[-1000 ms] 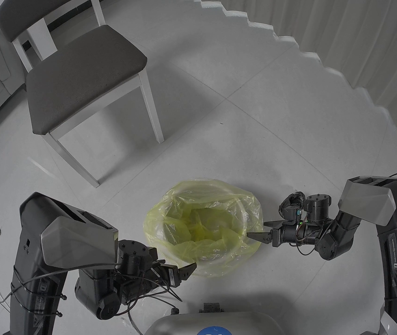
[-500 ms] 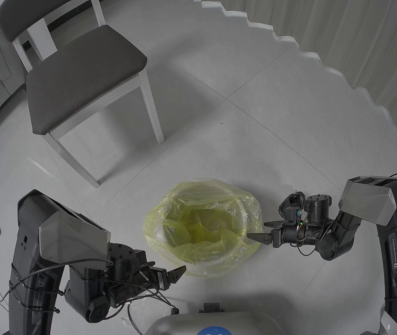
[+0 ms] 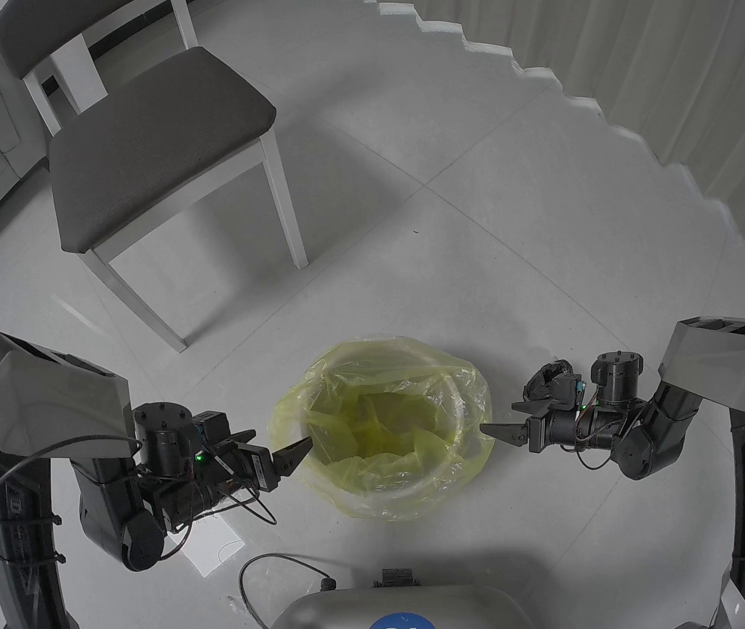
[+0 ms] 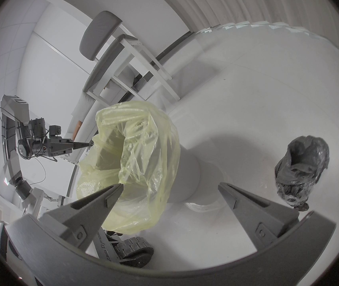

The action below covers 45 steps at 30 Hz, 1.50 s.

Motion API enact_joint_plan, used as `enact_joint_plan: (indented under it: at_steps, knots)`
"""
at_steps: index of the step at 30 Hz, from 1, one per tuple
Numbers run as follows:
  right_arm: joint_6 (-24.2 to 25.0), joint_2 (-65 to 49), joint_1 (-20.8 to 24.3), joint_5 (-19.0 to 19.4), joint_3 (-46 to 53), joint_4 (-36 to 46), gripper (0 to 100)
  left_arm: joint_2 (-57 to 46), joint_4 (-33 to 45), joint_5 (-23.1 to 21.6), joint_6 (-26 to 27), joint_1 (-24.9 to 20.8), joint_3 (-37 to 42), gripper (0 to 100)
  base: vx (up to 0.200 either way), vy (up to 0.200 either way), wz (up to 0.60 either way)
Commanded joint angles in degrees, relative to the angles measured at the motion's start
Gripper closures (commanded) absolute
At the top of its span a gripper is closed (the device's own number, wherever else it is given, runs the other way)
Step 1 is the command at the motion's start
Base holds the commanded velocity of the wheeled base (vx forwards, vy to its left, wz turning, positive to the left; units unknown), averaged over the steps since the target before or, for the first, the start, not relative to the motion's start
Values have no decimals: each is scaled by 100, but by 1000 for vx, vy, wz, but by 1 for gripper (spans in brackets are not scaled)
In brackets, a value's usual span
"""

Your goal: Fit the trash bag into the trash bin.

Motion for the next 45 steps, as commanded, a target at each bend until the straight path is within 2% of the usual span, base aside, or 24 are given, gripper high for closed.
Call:
enact_joint_plan:
  at_steps: [1, 5, 6, 8, 17, 37, 38, 45]
  knots:
    - [-51, -465, -160, 2, 63, 5, 0, -362, 869, -3, 124, 30, -889, 0, 0, 0, 0]
    - [-51, -676, -213, 2, 19, 172, 0, -362, 1906, -3, 132, 73, -1811, 0, 0, 0, 0]
    - [-51, -676, -213, 2, 19, 172, 0, -362, 1906, -3, 132, 73, -1811, 0, 0, 0, 0]
    - [-51, -799, -239, 2, -60, 260, 0, -248, 2328, 41, 124, 100, -2365, 0, 0, 0, 0]
    - [-59, -1027, -239, 2, -333, 594, 0, -169, 2346, -3, 115, 293, -2558, 0, 0, 0, 0]
    - [-218, -1133, -186, -6, -491, 901, 0, 376, 2073, -56, 106, 249, -2761, 0, 0, 0, 0]
    - [-218, -1133, -186, -6, -491, 901, 0, 385, 2064, -65, 106, 249, -2769, 100, 0, 0, 0]
    - [-218, -1107, -186, -6, -508, 901, 0, 437, 2047, -74, 71, 188, -2805, 100, 0, 0, 0]
